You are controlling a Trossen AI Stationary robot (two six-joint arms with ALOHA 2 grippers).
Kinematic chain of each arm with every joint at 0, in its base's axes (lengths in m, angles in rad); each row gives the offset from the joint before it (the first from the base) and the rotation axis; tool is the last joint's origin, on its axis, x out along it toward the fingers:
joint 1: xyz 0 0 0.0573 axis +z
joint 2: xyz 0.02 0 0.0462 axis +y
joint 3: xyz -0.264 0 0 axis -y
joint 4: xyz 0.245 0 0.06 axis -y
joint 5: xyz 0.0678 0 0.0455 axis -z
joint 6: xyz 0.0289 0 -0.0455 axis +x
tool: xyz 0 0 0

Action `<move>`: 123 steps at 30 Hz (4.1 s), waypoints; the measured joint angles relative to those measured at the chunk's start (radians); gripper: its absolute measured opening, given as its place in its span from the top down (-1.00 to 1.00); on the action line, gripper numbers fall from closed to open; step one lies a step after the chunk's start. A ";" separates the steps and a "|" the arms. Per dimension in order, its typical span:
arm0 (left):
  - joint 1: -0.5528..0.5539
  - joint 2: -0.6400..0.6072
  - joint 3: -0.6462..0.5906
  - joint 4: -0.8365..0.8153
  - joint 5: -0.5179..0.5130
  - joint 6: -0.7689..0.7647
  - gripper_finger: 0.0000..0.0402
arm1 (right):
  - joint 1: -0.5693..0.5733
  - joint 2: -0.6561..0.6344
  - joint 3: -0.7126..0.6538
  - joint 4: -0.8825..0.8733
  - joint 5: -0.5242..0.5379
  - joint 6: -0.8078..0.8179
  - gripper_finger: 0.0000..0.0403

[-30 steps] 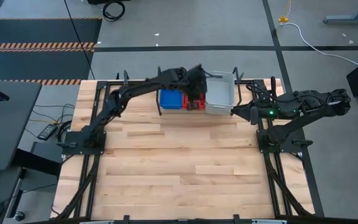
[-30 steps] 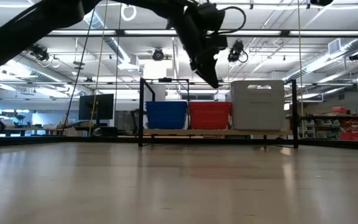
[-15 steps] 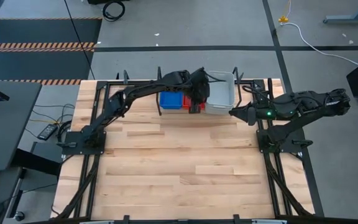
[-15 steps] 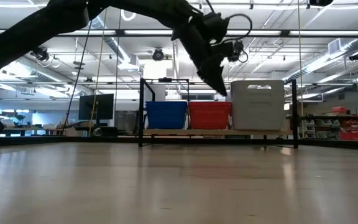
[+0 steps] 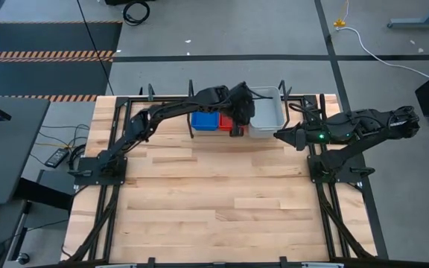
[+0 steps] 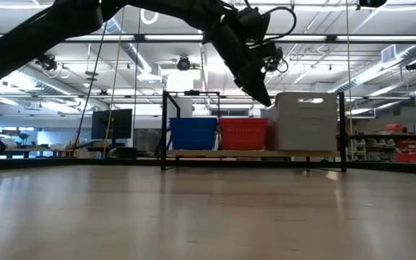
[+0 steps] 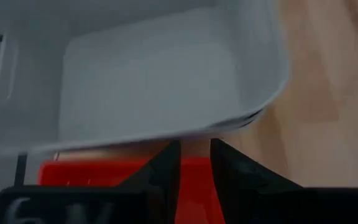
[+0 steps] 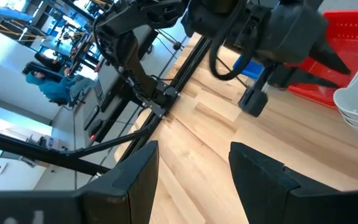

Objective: Stack baskets on shelf by color
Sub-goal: Stack the gray bin on the gray bin on the shelf, then return to Home Position

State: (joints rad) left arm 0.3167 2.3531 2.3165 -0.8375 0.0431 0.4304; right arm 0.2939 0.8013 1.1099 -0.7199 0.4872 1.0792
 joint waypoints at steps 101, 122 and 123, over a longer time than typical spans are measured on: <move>-0.608 -0.903 -1.150 1.027 -0.415 -0.837 1.00 | 0.036 -0.796 -0.865 0.601 -0.107 -0.683 0.99; -0.545 -1.053 -2.297 2.274 -0.415 -0.825 1.00 | -0.124 -0.796 -0.980 0.593 -0.119 -0.679 0.98; -0.546 -1.050 -2.310 2.294 -0.429 -0.837 1.00 | -0.135 -0.796 -0.980 0.593 -0.113 -0.681 0.98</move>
State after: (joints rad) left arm -0.2293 1.3035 0.0069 1.4566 -0.3855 -0.4071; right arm 0.1593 0.0048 0.1299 -0.1265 0.3742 0.3979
